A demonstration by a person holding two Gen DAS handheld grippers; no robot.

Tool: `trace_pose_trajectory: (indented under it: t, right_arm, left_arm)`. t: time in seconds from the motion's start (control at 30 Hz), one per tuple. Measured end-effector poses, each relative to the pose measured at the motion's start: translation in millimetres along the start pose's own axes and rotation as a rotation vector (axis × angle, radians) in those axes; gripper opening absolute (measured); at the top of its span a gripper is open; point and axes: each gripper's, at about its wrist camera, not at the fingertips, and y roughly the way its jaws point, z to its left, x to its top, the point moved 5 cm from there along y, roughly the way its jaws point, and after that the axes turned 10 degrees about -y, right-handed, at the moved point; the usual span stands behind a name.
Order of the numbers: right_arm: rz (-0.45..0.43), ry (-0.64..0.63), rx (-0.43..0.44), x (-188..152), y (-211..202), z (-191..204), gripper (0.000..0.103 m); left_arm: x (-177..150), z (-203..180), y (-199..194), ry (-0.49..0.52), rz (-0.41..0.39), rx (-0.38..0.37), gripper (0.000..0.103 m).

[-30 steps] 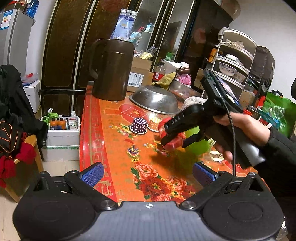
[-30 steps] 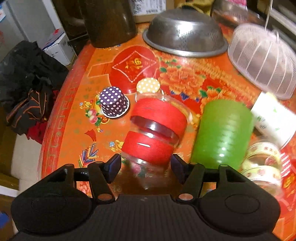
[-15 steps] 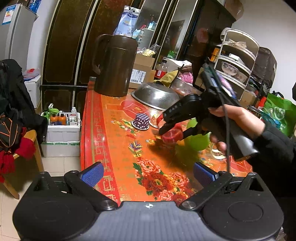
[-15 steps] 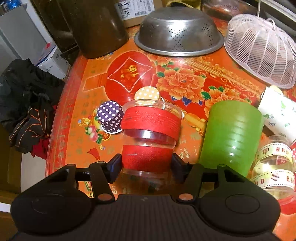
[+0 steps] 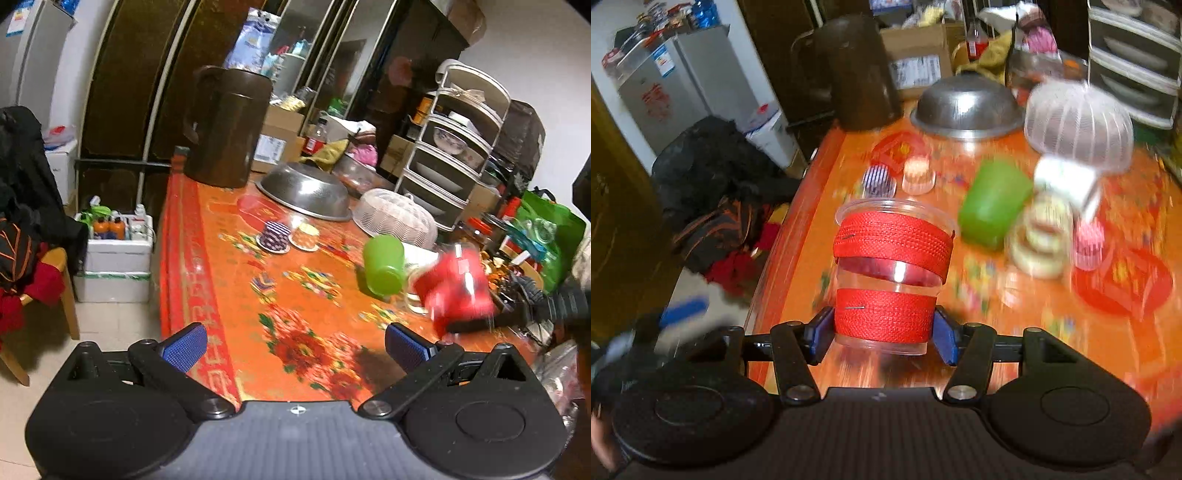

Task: Flip cup upright
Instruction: 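Lift the red-banded cup off the table with the right tool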

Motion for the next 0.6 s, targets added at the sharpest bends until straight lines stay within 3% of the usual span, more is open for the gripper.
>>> trace_pose_trajectory:
  t: [0.2,0.43,0.6]
  right_arm:
    - [0.070,0.130,0.065,-41.8,22.3,-3.7,0.057]
    - [0.078,0.193,0.090,-46.0,47.2,-10.6,0.058]
    - [0.077,0.193,0.109,-54.2,47.9,-10.8,0.061]
  left_arm:
    - [-10.7,-12.0,10.6,-0.052,0.098,-0.095,0.103]
    - [-18.3,-21.0,24.9,-0.072,0.193,-0.099,0.103]
    - [-14.7,-38.8,38.7,-0.030,0.277,-0.095,0.103]
